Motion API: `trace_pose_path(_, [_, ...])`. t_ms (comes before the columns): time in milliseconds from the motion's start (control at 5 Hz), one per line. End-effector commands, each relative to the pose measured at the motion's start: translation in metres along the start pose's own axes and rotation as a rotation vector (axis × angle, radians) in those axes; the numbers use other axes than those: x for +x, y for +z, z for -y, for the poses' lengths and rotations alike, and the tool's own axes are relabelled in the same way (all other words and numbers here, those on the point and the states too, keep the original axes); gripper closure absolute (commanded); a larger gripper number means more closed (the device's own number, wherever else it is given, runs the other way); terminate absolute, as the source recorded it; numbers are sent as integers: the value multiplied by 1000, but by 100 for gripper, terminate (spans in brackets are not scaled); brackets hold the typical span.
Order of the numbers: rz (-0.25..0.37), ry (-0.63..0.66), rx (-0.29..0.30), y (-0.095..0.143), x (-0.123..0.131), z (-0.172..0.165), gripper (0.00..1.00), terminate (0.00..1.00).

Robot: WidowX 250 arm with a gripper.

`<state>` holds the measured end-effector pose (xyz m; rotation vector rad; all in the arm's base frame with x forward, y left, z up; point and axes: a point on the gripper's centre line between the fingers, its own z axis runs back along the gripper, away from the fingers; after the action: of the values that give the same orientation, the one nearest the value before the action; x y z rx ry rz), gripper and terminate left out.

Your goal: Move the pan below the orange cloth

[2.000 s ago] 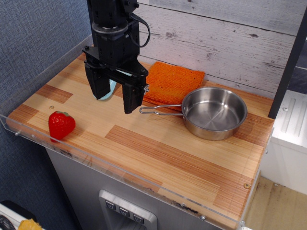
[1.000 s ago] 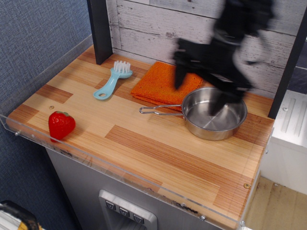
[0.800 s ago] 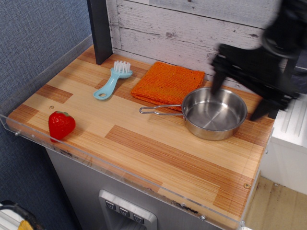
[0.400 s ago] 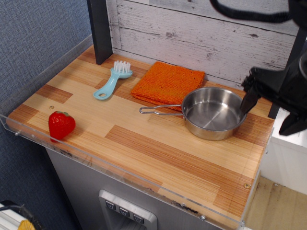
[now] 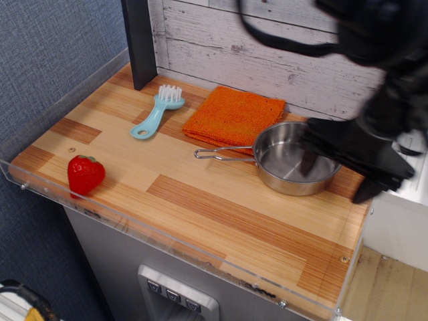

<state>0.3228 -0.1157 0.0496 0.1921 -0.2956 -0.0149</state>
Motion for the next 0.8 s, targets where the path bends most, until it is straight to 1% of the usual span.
trace_pose_path(0, [58, 17, -85, 6, 14, -18, 0, 0])
trace_pose_path(200, [49, 3, -144, -16, 16, -6, 0, 0])
trace_pose_path(400, [37, -40, -176, -37, 17, 8, 0, 0])
trace_pose_path(600, [16, -54, -196, -49, 16, 14, 100, 0])
